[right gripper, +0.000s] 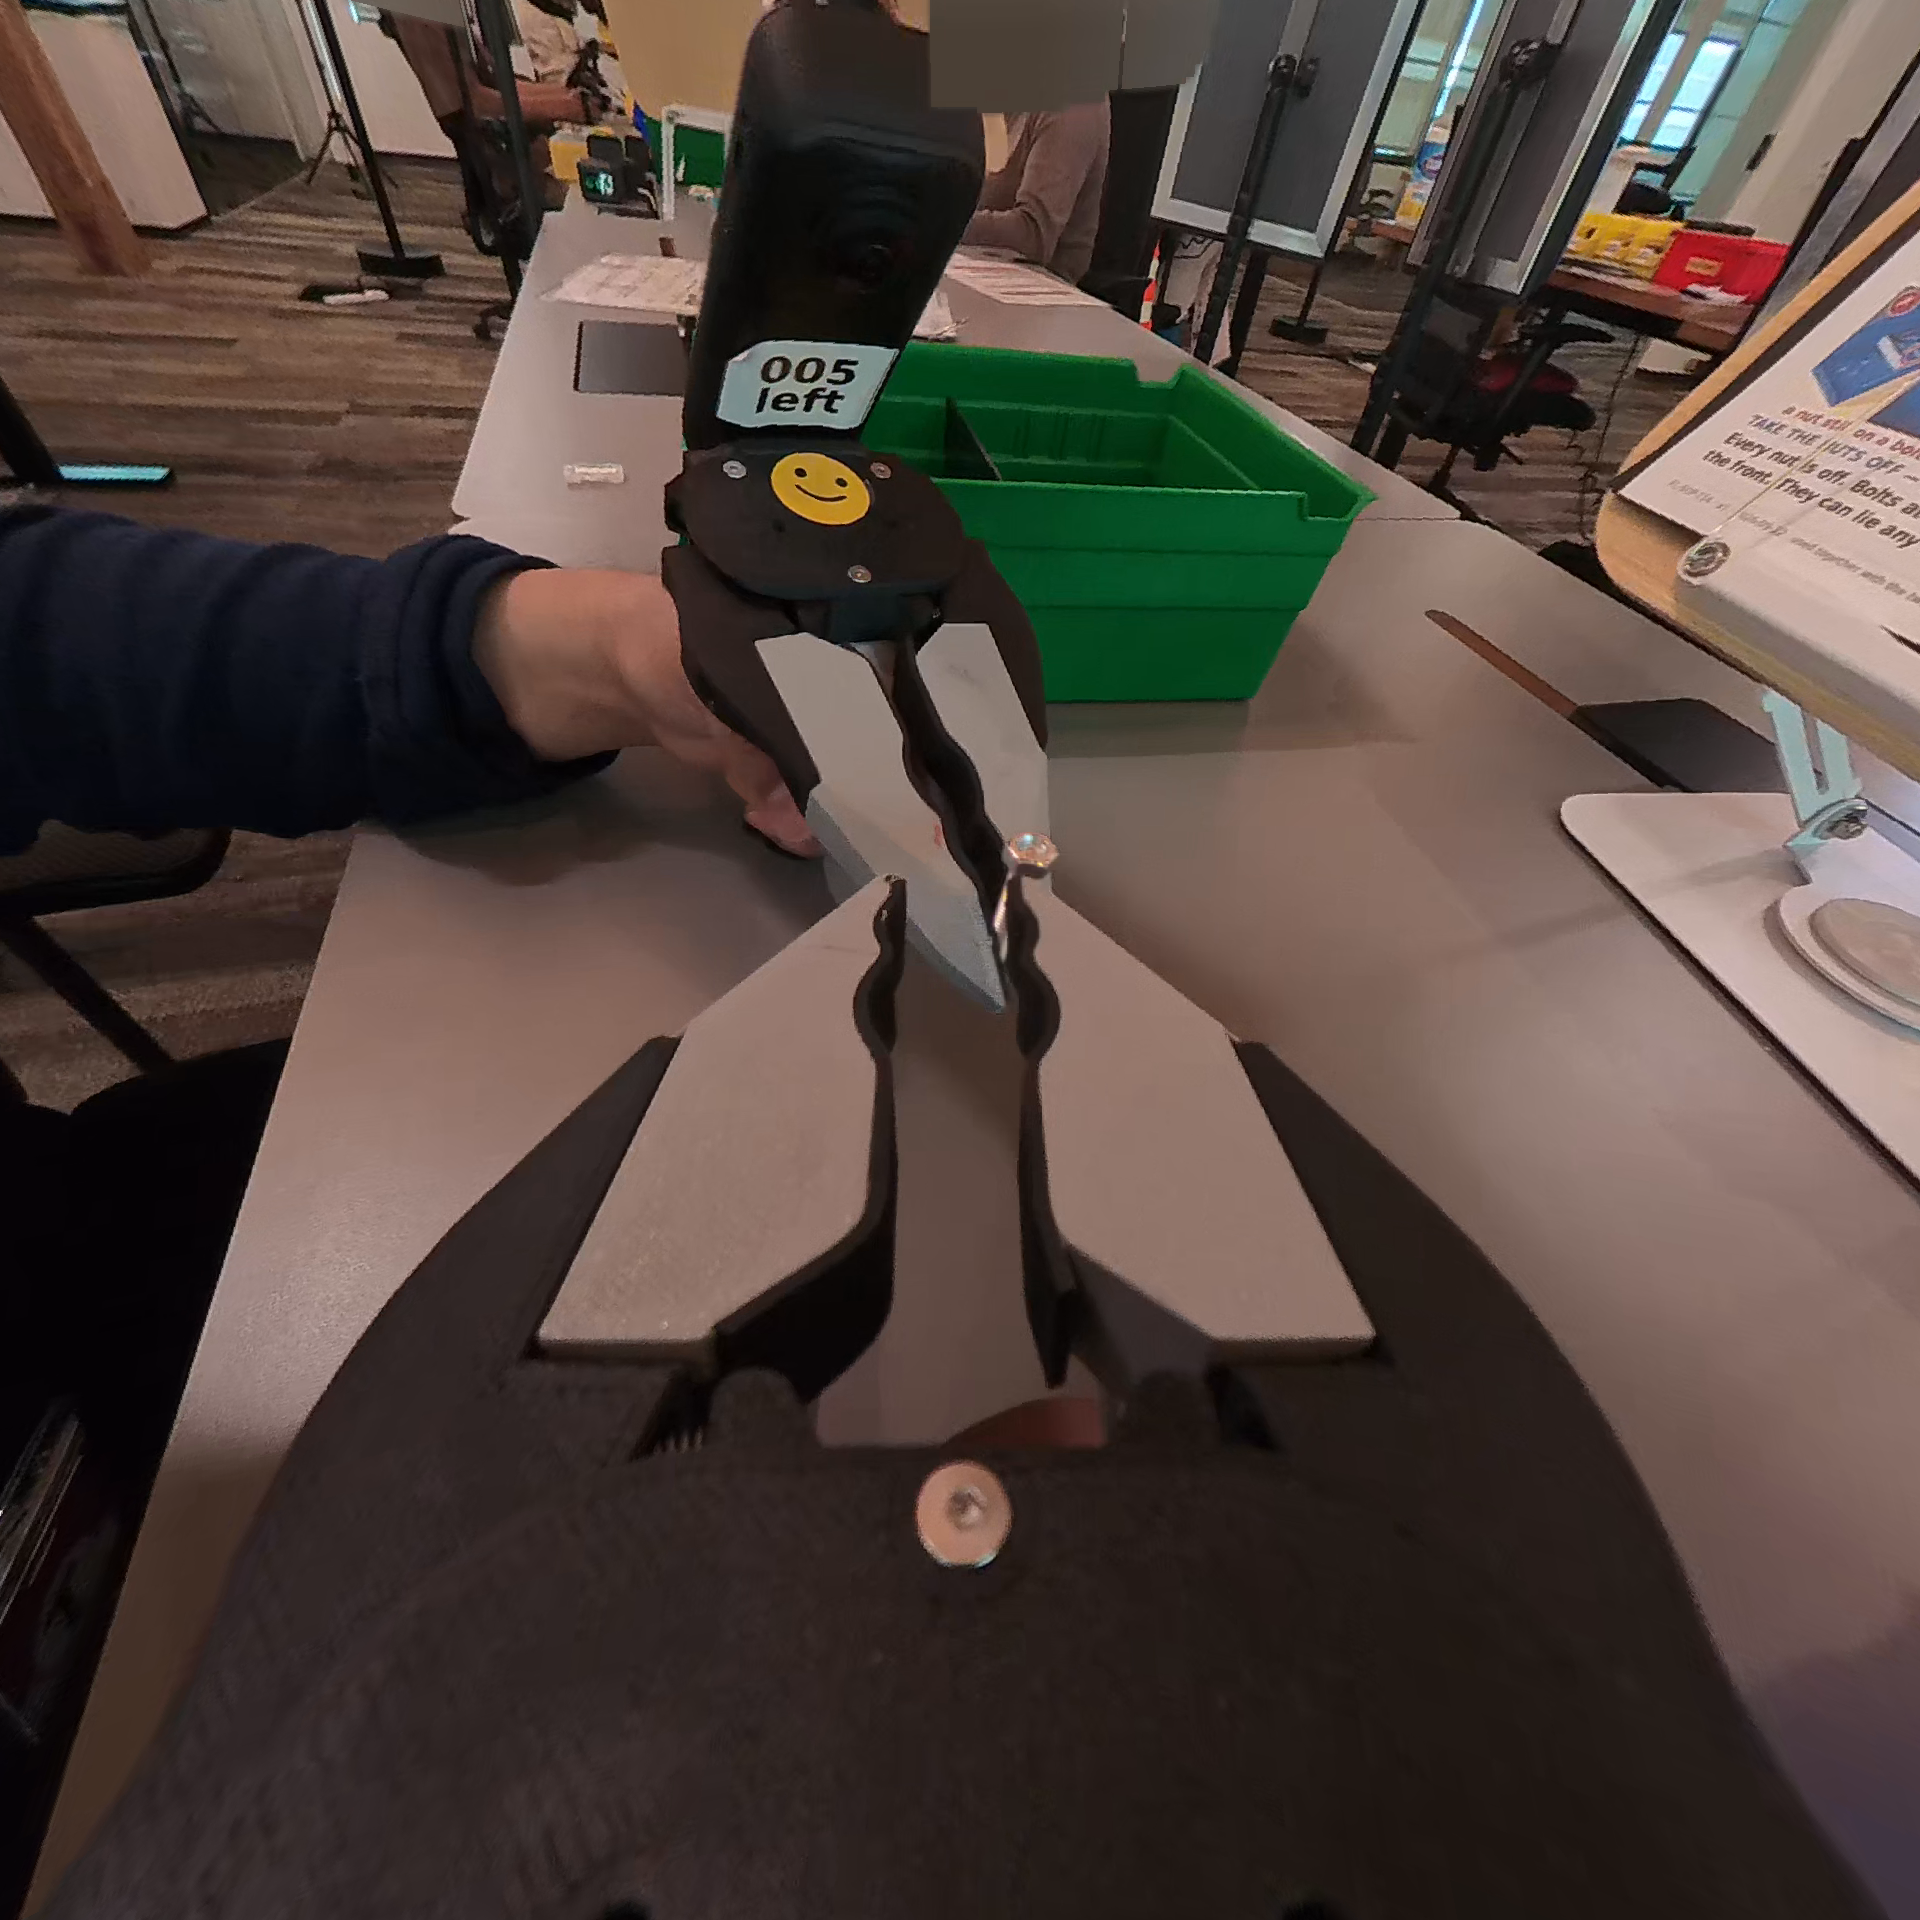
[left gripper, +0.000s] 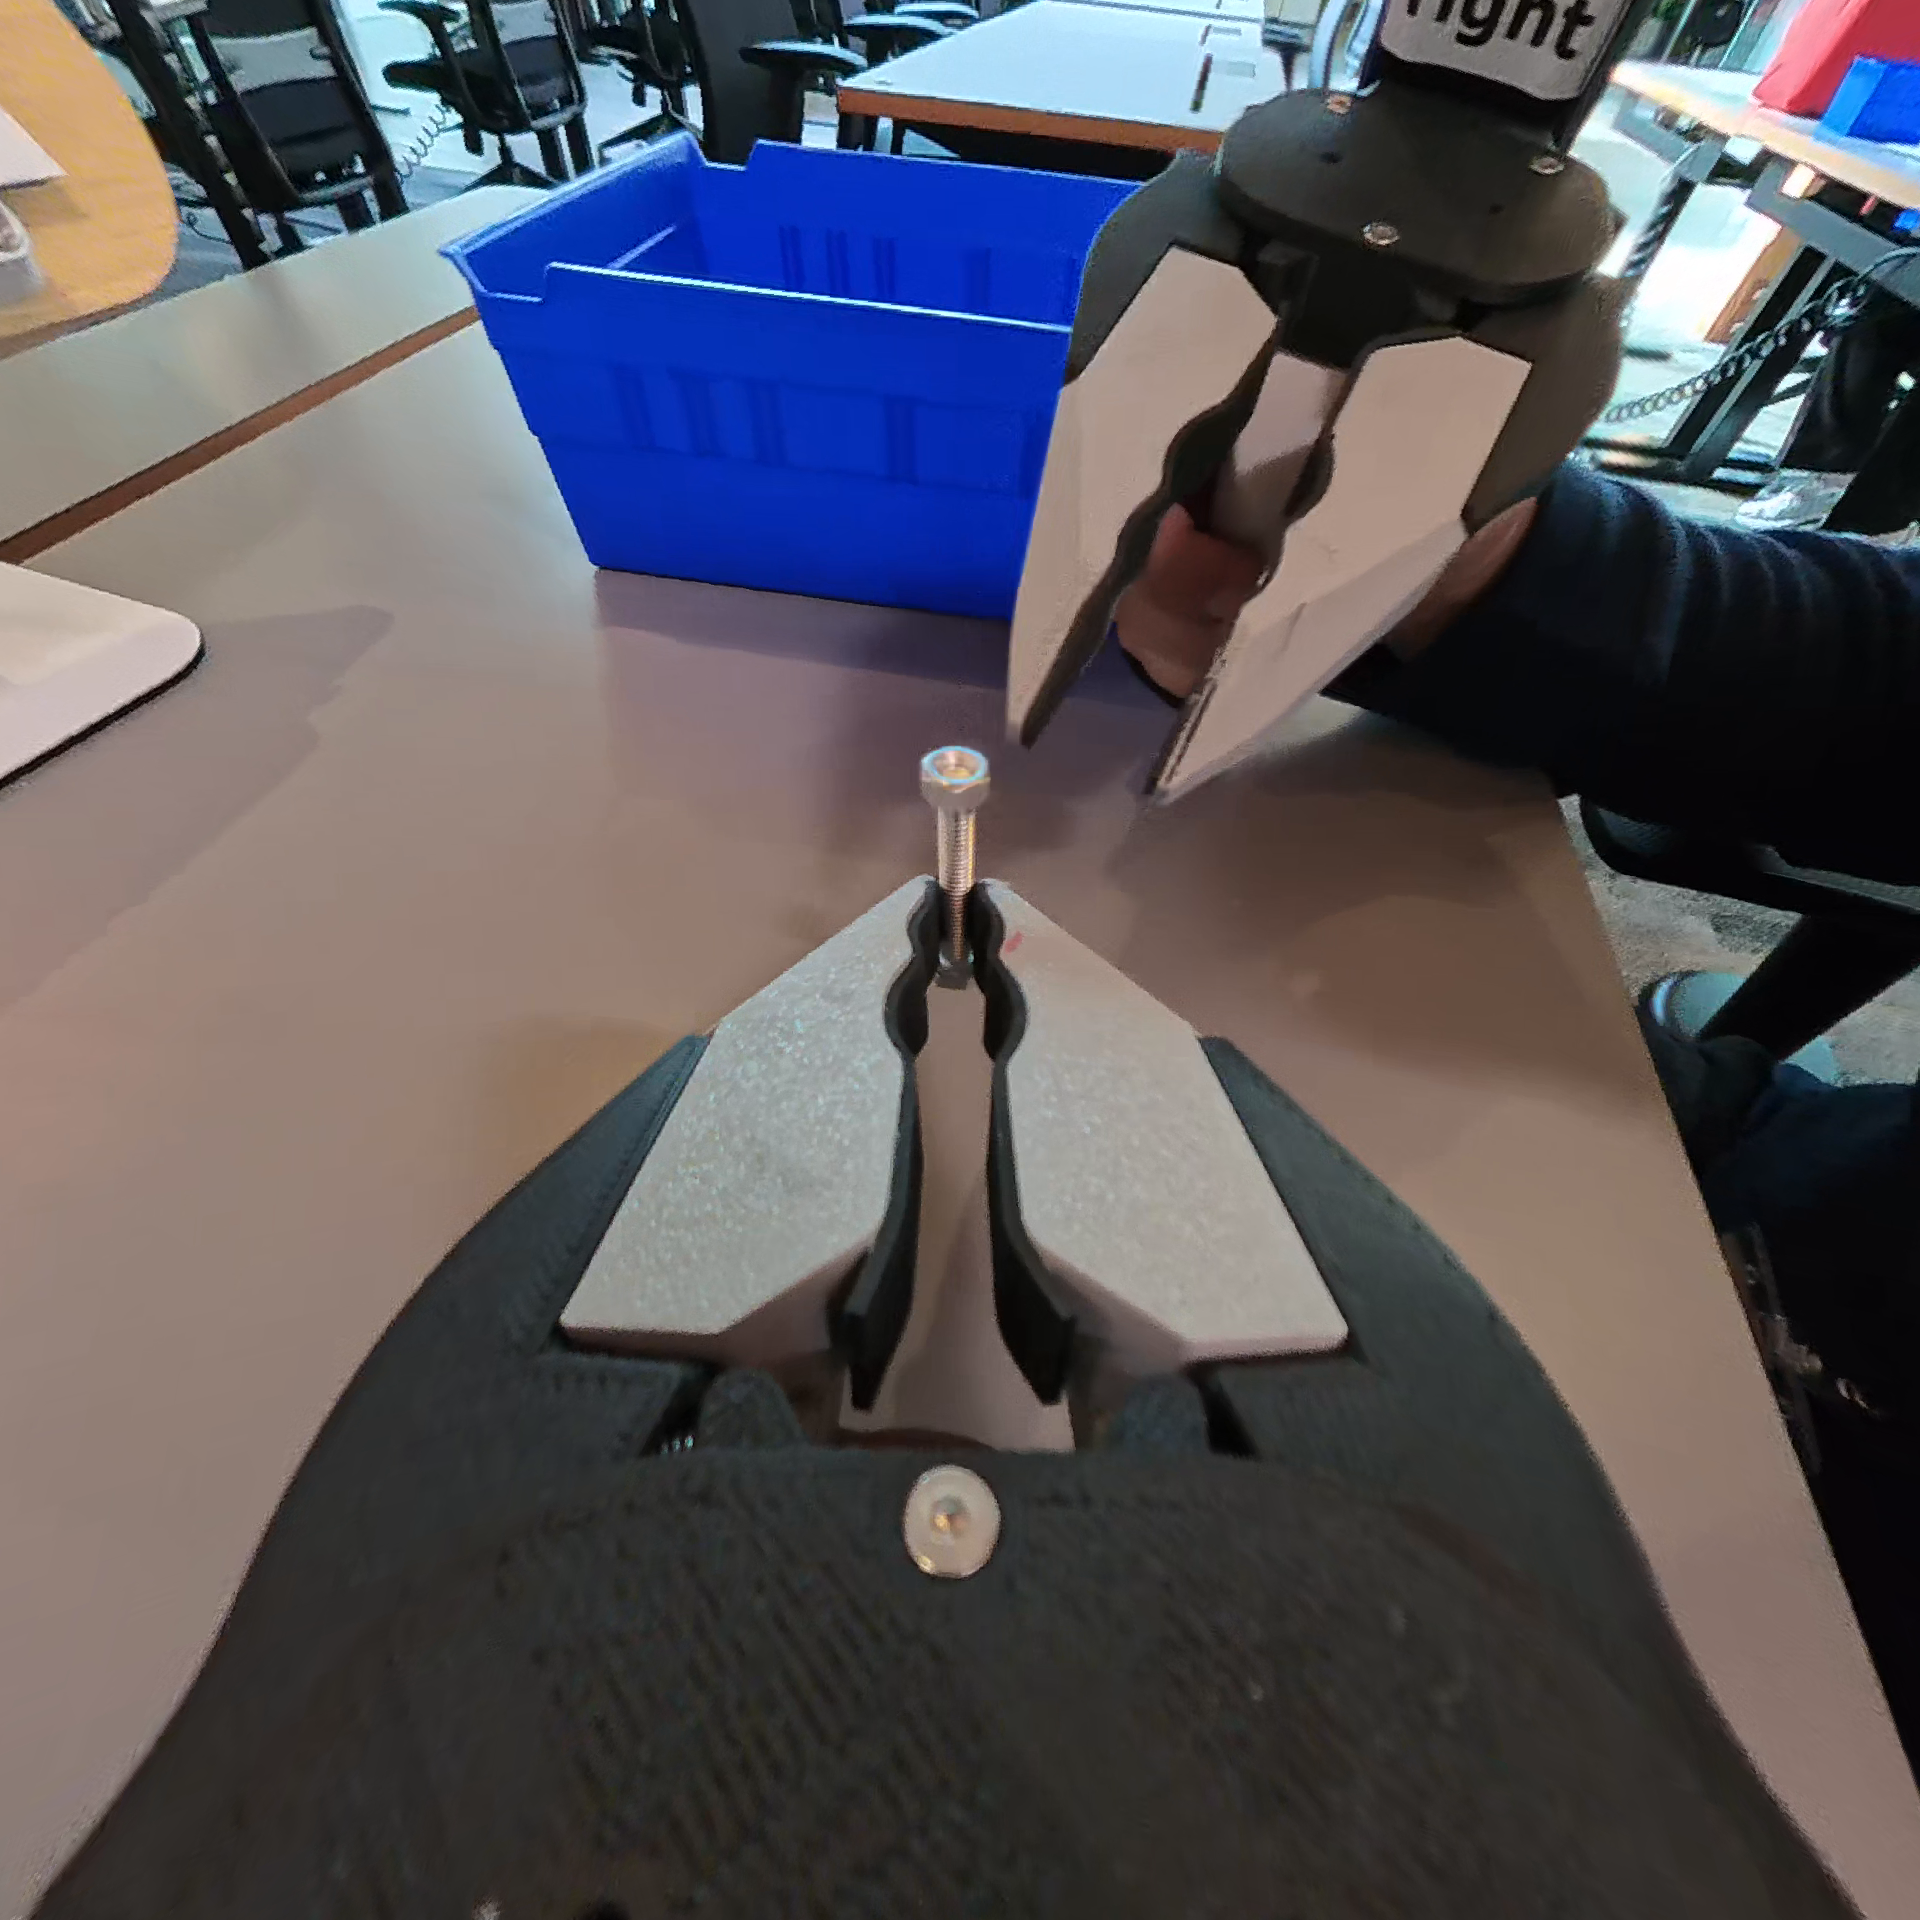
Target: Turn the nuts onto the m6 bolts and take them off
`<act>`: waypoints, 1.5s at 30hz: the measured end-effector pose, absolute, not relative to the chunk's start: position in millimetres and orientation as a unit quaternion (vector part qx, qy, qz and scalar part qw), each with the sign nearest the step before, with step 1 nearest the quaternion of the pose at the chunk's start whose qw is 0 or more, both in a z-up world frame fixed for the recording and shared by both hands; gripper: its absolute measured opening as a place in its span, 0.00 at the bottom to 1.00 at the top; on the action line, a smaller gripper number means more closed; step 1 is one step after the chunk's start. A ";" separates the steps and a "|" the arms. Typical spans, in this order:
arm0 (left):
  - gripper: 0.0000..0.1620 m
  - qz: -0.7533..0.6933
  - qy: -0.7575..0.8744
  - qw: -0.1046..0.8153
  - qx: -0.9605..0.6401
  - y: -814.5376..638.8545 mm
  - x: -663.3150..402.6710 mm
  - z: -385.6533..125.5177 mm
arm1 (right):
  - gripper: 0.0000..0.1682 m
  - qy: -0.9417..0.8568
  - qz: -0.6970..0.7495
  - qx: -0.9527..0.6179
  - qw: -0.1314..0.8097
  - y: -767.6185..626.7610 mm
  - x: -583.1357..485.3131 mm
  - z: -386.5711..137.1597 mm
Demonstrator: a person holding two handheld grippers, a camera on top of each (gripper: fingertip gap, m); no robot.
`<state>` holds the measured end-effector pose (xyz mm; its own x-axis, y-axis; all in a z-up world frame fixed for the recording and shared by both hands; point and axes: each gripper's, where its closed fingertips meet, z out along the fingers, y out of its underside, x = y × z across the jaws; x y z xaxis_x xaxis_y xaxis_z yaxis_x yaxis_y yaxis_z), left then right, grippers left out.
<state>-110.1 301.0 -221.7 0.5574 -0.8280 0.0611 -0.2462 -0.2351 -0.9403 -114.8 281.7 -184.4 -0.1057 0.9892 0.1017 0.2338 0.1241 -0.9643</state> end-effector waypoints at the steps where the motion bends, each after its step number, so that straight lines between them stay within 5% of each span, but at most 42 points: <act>1: 0.02 -0.295 0.368 0.499 -0.727 300.6 -109.8 -220.5 | 0.10 -0.603 0.429 -0.505 0.444 283.8 -114.7 -183.2; 11: 0.02 -0.290 0.384 0.489 -0.727 297.8 -103.9 -225.5 | 0.15 -0.611 0.421 -0.509 0.437 281.1 -119.3 -188.4; 13: 0.02 -0.291 0.365 0.494 -0.733 302.8 -110.0 -223.9 | 0.09 -0.609 0.432 -0.506 0.432 279.7 -116.3 -186.7; 23: 0.02 -0.284 0.376 0.494 -0.731 301.4 -104.5 -224.8 | 0.20 -0.602 0.438 -0.519 0.420 280.8 -123.1 -189.5; 25: 0.02 -0.273 0.341 0.505 -0.745 311.9 -118.1 -222.8 | 0.08 -0.605 0.447 -0.512 0.415 278.4 -117.1 -188.3; 36: 0.02 -0.283 0.366 0.516 -0.721 304.1 -107.4 -214.5 | 0.22 -0.584 0.480 -0.522 0.395 278.2 -123.1 -184.1; 38: 0.02 -0.266 0.314 0.536 -0.737 318.8 -128.4 -210.0 | 0.08 -0.583 0.498 -0.507 0.393 273.7 -115.5 -178.0; 45: 0.02 -0.290 0.360 0.523 -0.716 303.6 -107.7 -208.9 | 0.22 -0.548 0.518 -0.527 0.392 286.0 -123.5 -173.7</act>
